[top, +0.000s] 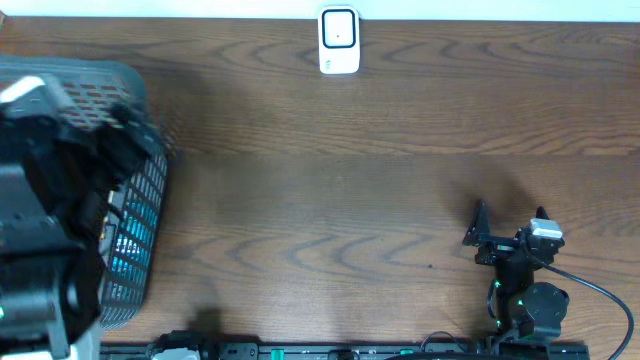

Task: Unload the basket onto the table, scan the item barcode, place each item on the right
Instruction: 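Move the left gripper over the basket and reach down into it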

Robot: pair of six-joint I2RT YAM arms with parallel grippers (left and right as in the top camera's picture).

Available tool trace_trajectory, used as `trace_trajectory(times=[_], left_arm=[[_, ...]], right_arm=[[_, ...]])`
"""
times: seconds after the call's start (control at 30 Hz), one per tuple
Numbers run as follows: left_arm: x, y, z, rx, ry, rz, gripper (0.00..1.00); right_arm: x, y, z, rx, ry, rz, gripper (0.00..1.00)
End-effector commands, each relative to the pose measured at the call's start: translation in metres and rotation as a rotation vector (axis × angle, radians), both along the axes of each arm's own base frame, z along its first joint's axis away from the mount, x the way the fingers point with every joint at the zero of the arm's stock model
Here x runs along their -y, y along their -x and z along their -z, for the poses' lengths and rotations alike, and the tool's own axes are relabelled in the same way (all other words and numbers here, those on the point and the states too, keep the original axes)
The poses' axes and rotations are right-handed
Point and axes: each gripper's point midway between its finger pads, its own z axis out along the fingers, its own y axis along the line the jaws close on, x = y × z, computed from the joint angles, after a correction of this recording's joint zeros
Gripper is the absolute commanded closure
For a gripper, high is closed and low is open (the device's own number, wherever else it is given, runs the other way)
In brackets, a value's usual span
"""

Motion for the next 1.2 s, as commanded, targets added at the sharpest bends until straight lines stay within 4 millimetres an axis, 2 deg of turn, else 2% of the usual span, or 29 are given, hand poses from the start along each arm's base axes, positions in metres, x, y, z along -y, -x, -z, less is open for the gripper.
trace_trajectory(times=[0.0,0.13,0.27,0.33,0.43,0.57,0.63,0.67,0.83,1.17], left_arm=[[-0.049,0.000,0.010,-0.052,-0.031,-0.199,0.02],[-0.084,0.000,0.014,-0.101,-0.129,-0.248,0.02],[-0.123,0.010,0.021,-0.120,-0.109,-0.369,0.02],[-0.136,0.009,0.029,-0.144,-0.110,-0.353,0.02],[-0.154,0.006,0.051,-0.223,-0.109,-0.310,0.02],[-0.183,0.010,0.102,-0.400,-0.053,-0.332,0.01],[-0.188,0.011,0.128,-0.484,0.008,-0.315,0.01],[-0.188,0.006,0.140,-0.509,0.028,-0.267,0.00],[-0.186,-0.016,0.182,-0.595,0.032,-0.019,0.02],[-0.199,-0.030,0.230,-0.701,-0.007,0.126,0.01]], right_arm=[[0.000,0.000,0.000,0.001,-0.011,0.001,0.01],[0.000,0.000,0.000,0.002,-0.011,0.001,0.01],[0.000,0.000,0.000,0.001,-0.011,0.001,0.01],[0.000,0.000,0.000,0.001,-0.012,0.001,0.01],[0.000,0.000,0.000,0.001,-0.011,0.001,0.01],[0.000,0.000,0.000,0.001,-0.011,0.001,0.01],[0.000,0.000,0.000,0.001,-0.011,0.001,0.01],[0.000,0.000,0.000,0.001,-0.012,0.001,0.01],[0.000,0.000,0.000,0.001,-0.011,0.001,0.01],[0.000,0.000,0.000,0.001,-0.012,0.001,0.01]])
